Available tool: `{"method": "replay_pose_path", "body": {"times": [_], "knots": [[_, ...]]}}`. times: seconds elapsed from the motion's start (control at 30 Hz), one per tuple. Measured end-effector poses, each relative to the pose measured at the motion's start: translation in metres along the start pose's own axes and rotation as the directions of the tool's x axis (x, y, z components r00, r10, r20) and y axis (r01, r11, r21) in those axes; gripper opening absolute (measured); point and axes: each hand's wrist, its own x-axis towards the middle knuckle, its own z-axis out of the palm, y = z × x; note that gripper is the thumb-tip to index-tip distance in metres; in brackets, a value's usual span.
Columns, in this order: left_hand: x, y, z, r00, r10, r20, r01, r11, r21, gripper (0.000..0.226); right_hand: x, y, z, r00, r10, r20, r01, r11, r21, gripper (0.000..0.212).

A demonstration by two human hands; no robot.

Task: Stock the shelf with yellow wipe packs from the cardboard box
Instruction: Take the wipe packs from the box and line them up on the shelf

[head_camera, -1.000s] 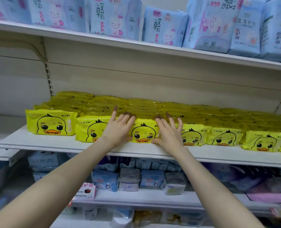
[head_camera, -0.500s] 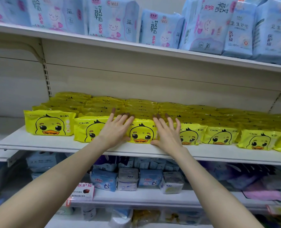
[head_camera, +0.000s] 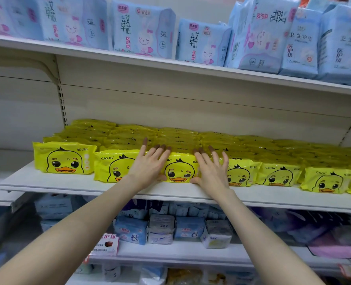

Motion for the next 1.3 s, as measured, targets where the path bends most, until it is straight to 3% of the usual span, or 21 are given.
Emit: {"method": "replay_pose_path", "body": {"times": [0.17, 0.47, 0.83, 1.0, 1.3], "knots": [[0.004, 0.000, 0.000, 1.000, 0.003, -0.001, -0.003, 1.000, 0.018, 0.095, 0.004, 0.001, 0.003, 1.000, 0.005, 0.004, -0.005, 1.000, -0.011, 0.090], [0.005, 0.004, -0.009, 0.989, -0.028, 0.148, 0.032, 0.999, -0.022, 0.089, 0.001, 0.000, 0.002, 1.000, 0.003, 0.006, -0.003, 1.000, -0.030, 0.090], [-0.008, -0.012, -0.018, 0.983, -0.061, 0.170, 0.086, 0.986, -0.144, 0.097, -0.005, -0.007, -0.004, 0.998, 0.045, 0.036, -0.044, 0.999, -0.015, 0.093], [-0.030, -0.039, -0.019, 0.994, -0.082, 0.078, 0.094, 0.983, -0.157, 0.104, -0.004, -0.022, -0.012, 1.000, 0.016, 0.010, -0.016, 0.999, 0.042, 0.096], [-0.068, -0.085, -0.024, 0.973, -0.156, 0.171, 0.180, 0.975, -0.134, 0.105, 0.008, -0.074, -0.026, 0.996, -0.086, 0.002, 0.085, 0.989, 0.123, 0.098]]}}
